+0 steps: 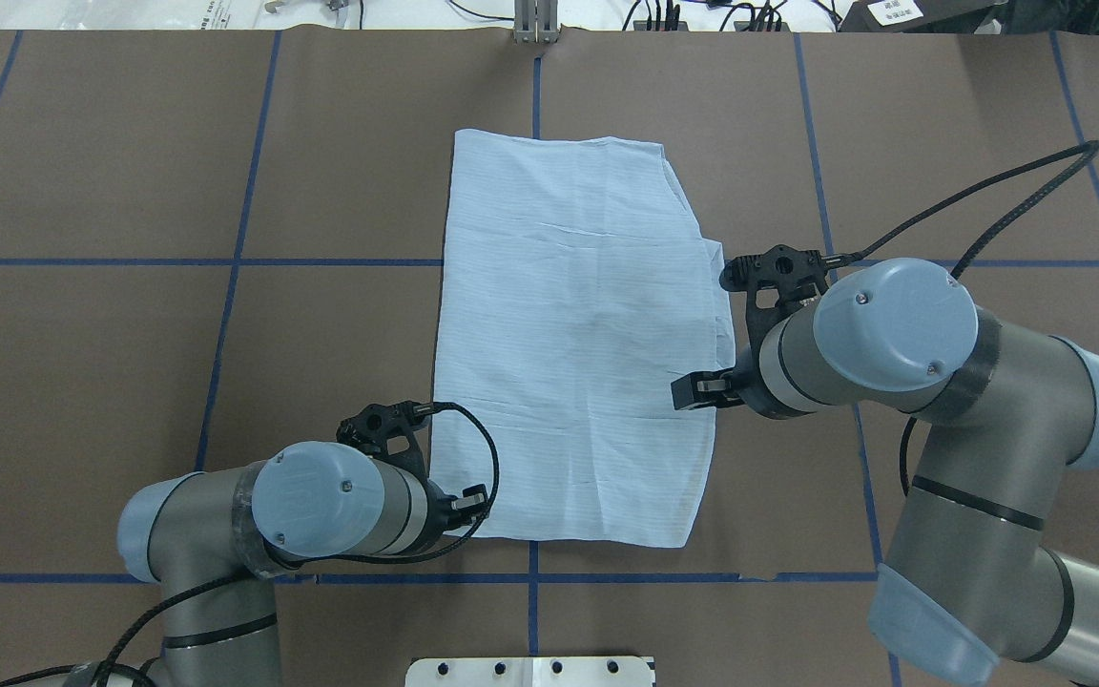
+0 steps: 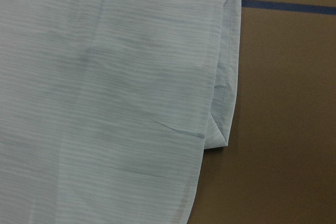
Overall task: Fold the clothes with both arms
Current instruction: 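Hold the left gripper at the shirt edge while the right gripper moves nearer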
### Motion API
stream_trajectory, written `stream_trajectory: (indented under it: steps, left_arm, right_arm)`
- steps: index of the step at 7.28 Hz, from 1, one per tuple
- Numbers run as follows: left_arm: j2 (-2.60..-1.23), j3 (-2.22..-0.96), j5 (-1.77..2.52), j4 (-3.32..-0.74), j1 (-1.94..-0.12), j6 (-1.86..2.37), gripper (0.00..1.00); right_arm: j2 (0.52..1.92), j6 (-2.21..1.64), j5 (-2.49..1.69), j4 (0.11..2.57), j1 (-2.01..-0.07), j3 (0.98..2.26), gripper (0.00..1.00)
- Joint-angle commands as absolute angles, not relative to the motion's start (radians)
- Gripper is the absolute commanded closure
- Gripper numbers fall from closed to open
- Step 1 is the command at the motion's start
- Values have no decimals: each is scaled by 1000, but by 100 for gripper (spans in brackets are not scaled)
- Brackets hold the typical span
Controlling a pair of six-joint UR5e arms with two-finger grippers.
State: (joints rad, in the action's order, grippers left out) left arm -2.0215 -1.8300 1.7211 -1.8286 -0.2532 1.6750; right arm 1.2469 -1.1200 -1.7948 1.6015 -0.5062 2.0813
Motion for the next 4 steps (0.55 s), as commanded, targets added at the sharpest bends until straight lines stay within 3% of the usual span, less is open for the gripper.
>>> stream_trajectory:
  steps: [1, 4]
  left_arm:
    - [-2022, -1830, 1721, -1829, -255, 1675, 55]
    - [-2020, -1830, 1721, -1827, -275, 1671, 56]
  right_arm:
    - [1247, -1120, -1795, 1601, -508, 2079, 0]
    - [1250, -1120, -1793, 1601, -508, 2079, 0]
